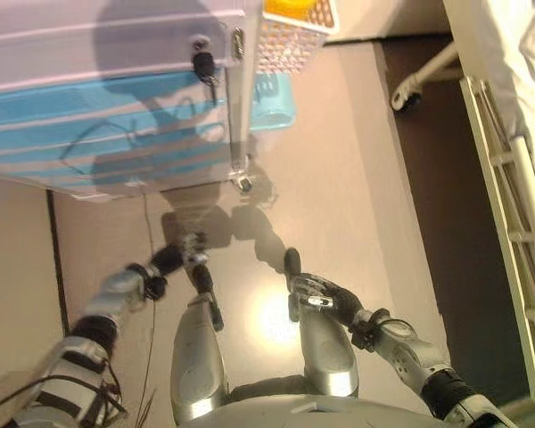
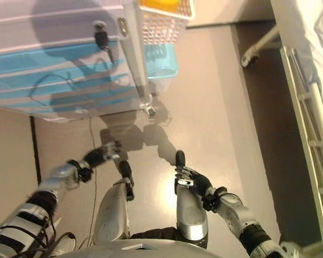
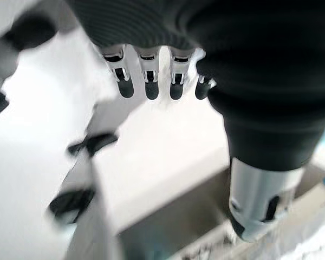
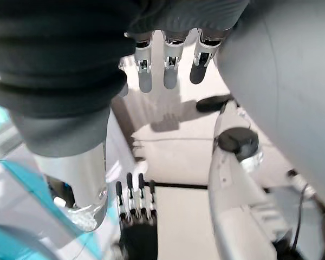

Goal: Open the drawer and pick up the medicine

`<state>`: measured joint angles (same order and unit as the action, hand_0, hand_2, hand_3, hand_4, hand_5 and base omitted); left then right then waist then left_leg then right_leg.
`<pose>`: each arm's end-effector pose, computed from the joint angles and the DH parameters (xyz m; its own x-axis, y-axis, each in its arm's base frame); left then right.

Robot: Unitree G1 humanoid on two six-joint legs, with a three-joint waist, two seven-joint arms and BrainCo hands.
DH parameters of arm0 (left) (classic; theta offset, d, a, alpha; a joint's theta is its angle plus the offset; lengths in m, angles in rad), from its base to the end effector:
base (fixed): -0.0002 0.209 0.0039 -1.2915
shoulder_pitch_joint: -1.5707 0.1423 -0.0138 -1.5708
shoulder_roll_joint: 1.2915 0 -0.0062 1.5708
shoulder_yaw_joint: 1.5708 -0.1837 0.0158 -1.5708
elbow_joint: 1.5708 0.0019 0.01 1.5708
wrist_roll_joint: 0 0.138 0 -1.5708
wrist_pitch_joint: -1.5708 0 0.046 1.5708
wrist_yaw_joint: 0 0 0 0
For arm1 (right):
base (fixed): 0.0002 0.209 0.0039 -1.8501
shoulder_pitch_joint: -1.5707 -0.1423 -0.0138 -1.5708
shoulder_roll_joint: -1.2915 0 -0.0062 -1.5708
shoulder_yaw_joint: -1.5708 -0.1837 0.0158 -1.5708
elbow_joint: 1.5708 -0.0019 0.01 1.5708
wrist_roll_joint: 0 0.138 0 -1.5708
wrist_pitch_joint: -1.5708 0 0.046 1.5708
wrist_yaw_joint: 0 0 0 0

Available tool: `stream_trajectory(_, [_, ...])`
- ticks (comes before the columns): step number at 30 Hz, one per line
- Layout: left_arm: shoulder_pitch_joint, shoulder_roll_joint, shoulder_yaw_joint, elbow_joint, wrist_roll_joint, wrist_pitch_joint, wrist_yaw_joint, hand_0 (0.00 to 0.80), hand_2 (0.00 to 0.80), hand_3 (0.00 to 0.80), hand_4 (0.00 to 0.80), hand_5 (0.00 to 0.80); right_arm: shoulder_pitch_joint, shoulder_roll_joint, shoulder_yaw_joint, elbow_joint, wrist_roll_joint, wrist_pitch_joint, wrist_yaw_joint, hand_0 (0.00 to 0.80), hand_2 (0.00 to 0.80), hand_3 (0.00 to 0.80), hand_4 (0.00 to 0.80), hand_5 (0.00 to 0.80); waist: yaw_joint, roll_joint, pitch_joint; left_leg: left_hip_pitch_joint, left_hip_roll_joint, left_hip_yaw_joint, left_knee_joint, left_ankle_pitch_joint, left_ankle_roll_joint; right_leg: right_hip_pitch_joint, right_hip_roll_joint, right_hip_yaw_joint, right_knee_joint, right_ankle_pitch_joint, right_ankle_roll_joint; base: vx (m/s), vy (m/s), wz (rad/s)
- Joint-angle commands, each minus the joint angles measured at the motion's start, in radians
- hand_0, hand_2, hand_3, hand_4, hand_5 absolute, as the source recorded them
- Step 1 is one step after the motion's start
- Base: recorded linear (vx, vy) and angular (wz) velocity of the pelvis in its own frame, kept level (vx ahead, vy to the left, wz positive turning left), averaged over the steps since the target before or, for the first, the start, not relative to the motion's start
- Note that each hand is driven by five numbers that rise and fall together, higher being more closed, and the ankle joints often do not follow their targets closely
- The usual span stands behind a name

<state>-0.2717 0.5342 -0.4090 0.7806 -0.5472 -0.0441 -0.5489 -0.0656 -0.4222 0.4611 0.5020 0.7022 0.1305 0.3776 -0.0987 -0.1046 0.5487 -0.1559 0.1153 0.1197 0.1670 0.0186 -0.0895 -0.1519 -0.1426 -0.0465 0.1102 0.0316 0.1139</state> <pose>0.2191 0.2495 -0.0182 0.7089 -0.4700 -0.5258 0.4768 0.8688 -0.1338 0.1748 -0.1895 -0.0438 0.6520 0.5325 -0.5397 -0.3559 0.8435 0.4022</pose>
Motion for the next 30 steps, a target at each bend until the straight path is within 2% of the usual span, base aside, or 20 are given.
stream_trajectory(1, [0.058, -0.057, -0.021, -0.041, 0.011, 0.038, -0.077, 0.0, 0.0, 0.0, 0.0, 0.0, 0.041, -0.012, -0.021, 0.027, -0.059, 0.041, -0.015, 0.0, 0.0, 0.0, 0.0, 0.0, 0.024, 0.064, -0.08, 0.029, -0.026, 0.007, -0.026, -0.024, 0.04, -0.029, 0.011, -0.038, 0.017, 0.018, -0.022, 0.013, -0.102, 0.34])
stream_trajectory(8, [0.159, -0.164, -0.026, 0.001, -0.045, 0.094, -0.111, 0.0, 0.0, 0.0, 0.0, 0.0, -0.003, 0.04, -0.025, 0.219, -0.173, 0.049, 0.019, 0.0, 0.0, 0.0, 0.0, 0.0, 0.056, 0.092, -0.18, 0.091, -0.011, -0.031, -0.105, 0.023, 0.017, 0.051, 0.021, -0.089, -0.011, -0.004, -0.038, 0.023, -0.085, 0.24])
stream_trajectory(12, [0.226, -0.224, 0.003, 0.072, -0.044, 0.117, -0.171, 0.0, 0.0, 0.0, 0.0, 0.0, -0.007, 0.087, -0.035, 0.349, -0.207, 0.045, 0.053, 0.0, 0.0, 0.0, 0.0, 0.0, 0.088, 0.1, -0.26, 0.128, -0.015, -0.063, -0.147, 0.035, 0.008, 0.107, 0.019, -0.111, -0.04, -0.01, -0.036, 0.086, -0.023, 0.15])
stream_trajectory(21, [0.259, -0.299, 0.05, 0.221, -0.058, 0.136, -0.186, 0.0, 0.0, 0.0, 0.0, 0.0, 0.003, 0.173, -0.06, 0.515, -0.194, 0.032, 0.116, 0.0, 0.0, 0.0, 0.0, 0.0, 0.124, 0.1, -0.366, 0.177, -0.057, -0.123, -0.138, -0.007, 0.025, 0.183, 0.02, -0.108, -0.051, -0.039, -0.036, 0.044, 0.017, 0.03])
stream_trajectory(26, [0.267, -0.318, 0.074, 0.273, -0.068, 0.125, -0.207, 0.0, 0.0, 0.0, 0.0, 0.0, -0.001, 0.197, -0.08, 0.574, -0.22, 0.02, 0.123, 0.0, 0.0, 0.0, 0.0, 0.0, 0.129, 0.093, -0.406, 0.209, -0.07, -0.118, -0.134, -0.031, 0.038, 0.219, 0.021, -0.096, -0.076, -0.038, -0.033, 0.013, 0.035, 0.0])
stream_trajectory(30, [0.252, -0.318, 0.076, 0.293, -0.051, 0.105, -0.201, 0.0, 0.0, 0.0, 0.0, 0.0, -0.002, 0.206, -0.082, 0.605, -0.235, 0.011, 0.129, 0.0, 0.0, 0.0, 0.0, 0.0, 0.131, 0.096, -0.428, 0.235, -0.067, -0.112, -0.173, -0.021, 0.037, 0.24, 0.026, -0.101, -0.097, -0.032, -0.028, 0.005, 0.011, -0.01])
